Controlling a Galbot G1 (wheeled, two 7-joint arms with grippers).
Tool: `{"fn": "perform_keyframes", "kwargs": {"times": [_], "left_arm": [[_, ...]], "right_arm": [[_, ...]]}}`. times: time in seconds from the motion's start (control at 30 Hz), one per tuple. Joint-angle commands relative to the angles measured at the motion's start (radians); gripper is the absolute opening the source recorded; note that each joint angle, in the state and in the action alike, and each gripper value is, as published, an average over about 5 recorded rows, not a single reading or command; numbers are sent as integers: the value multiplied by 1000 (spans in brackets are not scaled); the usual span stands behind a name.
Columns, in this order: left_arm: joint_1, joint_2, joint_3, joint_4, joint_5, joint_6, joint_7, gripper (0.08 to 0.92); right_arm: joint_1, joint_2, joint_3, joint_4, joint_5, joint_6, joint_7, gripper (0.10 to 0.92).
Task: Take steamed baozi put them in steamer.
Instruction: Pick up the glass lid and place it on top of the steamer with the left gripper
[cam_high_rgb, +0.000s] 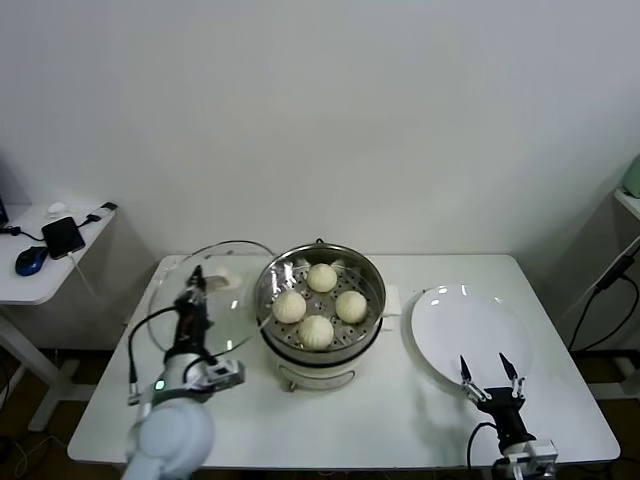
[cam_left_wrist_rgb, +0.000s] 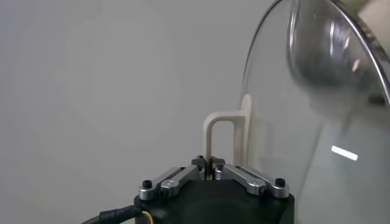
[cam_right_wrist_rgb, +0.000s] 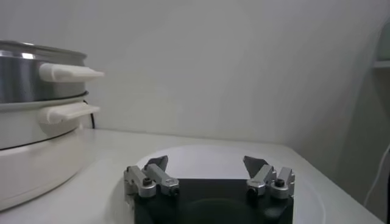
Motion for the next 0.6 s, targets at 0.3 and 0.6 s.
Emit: {"fn": "perform_keyframes", "kwargs": {"times": [0.3, 0.6], "left_arm": [[-225, -242, 403, 120, 300, 149, 131, 134], [-268, -323, 441, 241, 331, 156, 132, 134]], "right_arm": [[-9, 9, 11, -26, 0, 57, -8, 823], [-10, 19, 27, -29, -3, 73, -8, 823]]}}
